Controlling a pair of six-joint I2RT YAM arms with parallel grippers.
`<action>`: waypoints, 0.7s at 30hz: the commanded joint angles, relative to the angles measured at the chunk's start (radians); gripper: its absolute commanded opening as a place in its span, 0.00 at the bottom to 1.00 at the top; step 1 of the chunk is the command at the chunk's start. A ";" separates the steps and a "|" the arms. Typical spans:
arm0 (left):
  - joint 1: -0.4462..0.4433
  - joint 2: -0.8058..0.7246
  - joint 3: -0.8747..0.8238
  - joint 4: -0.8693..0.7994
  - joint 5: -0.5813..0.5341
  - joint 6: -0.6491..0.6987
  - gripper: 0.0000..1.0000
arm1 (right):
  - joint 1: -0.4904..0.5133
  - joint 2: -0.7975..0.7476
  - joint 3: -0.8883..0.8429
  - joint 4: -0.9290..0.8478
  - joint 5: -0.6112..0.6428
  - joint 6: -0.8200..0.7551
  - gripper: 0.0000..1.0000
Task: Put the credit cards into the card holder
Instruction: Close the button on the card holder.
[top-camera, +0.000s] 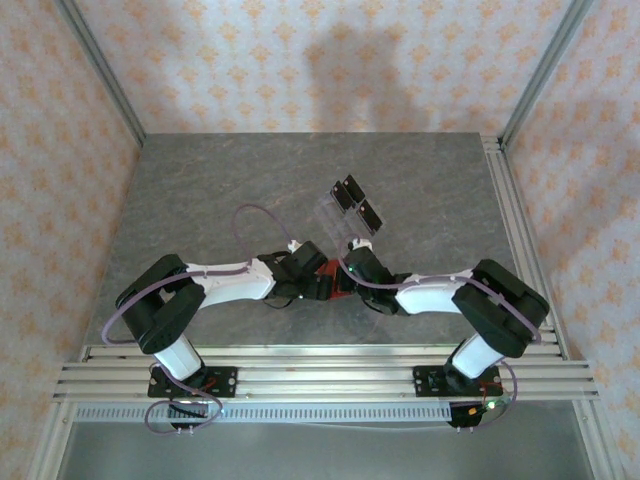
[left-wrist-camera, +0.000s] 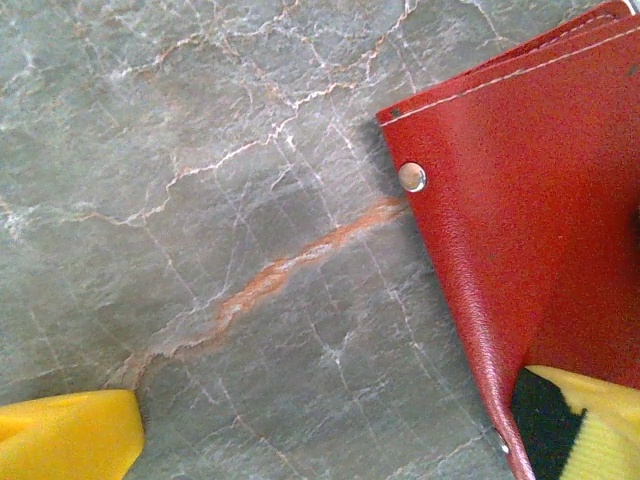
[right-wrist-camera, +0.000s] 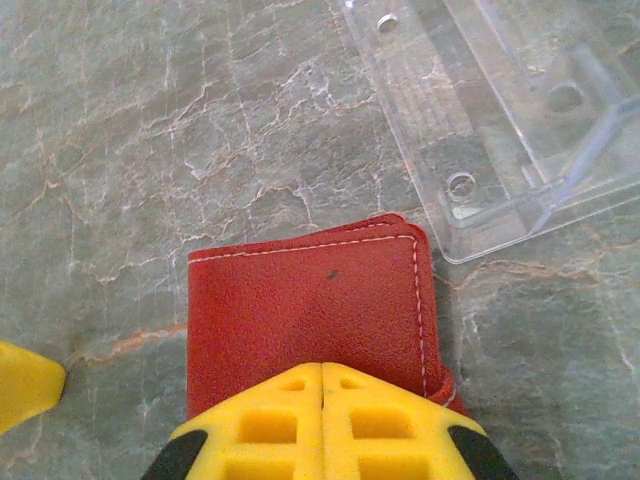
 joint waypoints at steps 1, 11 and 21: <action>0.020 0.090 -0.015 0.047 -0.002 0.050 1.00 | 0.053 0.117 -0.113 -0.383 0.051 0.058 0.00; 0.022 0.085 -0.020 0.041 0.008 0.075 1.00 | 0.094 0.327 -0.147 -0.232 -0.006 0.133 0.00; 0.023 0.072 -0.016 0.038 0.013 0.083 1.00 | 0.091 0.016 -0.046 -0.407 -0.068 0.112 0.30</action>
